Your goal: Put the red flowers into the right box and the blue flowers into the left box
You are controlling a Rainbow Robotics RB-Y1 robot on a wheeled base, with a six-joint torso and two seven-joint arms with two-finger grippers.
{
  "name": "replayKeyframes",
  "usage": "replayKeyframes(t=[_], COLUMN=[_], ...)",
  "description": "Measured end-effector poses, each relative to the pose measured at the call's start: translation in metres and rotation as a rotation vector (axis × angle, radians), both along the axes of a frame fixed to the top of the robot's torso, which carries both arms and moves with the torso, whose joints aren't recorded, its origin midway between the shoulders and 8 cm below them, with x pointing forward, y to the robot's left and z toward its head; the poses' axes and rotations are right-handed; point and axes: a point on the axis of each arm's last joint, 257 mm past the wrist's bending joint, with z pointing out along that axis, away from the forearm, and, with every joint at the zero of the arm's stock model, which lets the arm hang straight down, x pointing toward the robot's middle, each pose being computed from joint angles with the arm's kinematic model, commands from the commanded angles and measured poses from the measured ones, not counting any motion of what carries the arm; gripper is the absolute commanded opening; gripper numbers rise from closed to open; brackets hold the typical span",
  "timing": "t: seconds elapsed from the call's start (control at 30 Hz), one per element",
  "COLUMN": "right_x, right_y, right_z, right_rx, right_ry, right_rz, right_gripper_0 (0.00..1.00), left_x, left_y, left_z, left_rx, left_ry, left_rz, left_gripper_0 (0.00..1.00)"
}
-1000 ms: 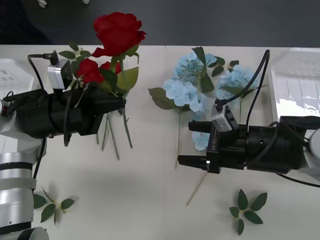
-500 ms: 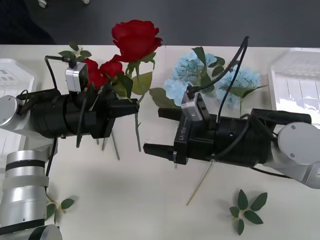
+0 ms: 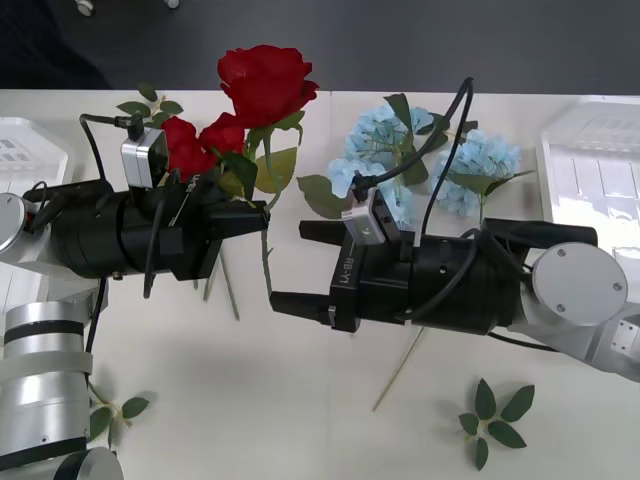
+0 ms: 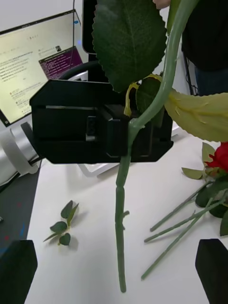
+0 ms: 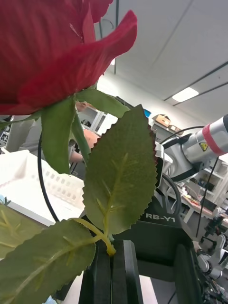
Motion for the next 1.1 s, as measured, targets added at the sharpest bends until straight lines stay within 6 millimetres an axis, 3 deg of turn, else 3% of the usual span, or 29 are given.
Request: replayKeyframes(t=[0.27, 0.5, 0.53, 0.6, 0.67, 0.7, 1.1], right_x=[0.009, 0.004, 0.004, 0.004, 0.004, 0.004, 0.008], right_y=[0.029, 0.045, 0.045, 0.045, 0.045, 0.045, 0.044], right_z=[0.003, -0.006, -0.007, -0.007, -0.007, -0.007, -0.005], right_rx=[0.053, 0.018, 0.018, 0.018, 0.018, 0.018, 0.024], right_ry=[0.022, 0.016, 0.017, 0.017, 0.017, 0.017, 0.014], right_rz=[0.003, 0.047, 0.048, 0.048, 0.048, 0.048, 0.031], right_gripper_0=[0.98, 0.99, 0.90, 0.55, 0.10, 0.01, 0.00], left_x=[0.000, 0.000, 0.000, 0.000, 0.000, 0.000, 0.000], left_y=[0.000, 0.000, 0.000, 0.000, 0.000, 0.000, 0.000], left_z=[0.000, 0.000, 0.000, 0.000, 0.000, 0.000, 0.001], left_rx=[0.000, 0.000, 0.000, 0.000, -0.001, -0.001, -0.003], left_ry=[0.000, 0.000, 0.000, 0.000, 0.000, 0.000, -0.001], left_rz=[0.000, 0.000, 0.000, 0.000, 0.000, 0.000, -0.001], left_gripper_0=[0.00, 0.00, 0.00, 0.00, 0.00, 0.00, 0.00])
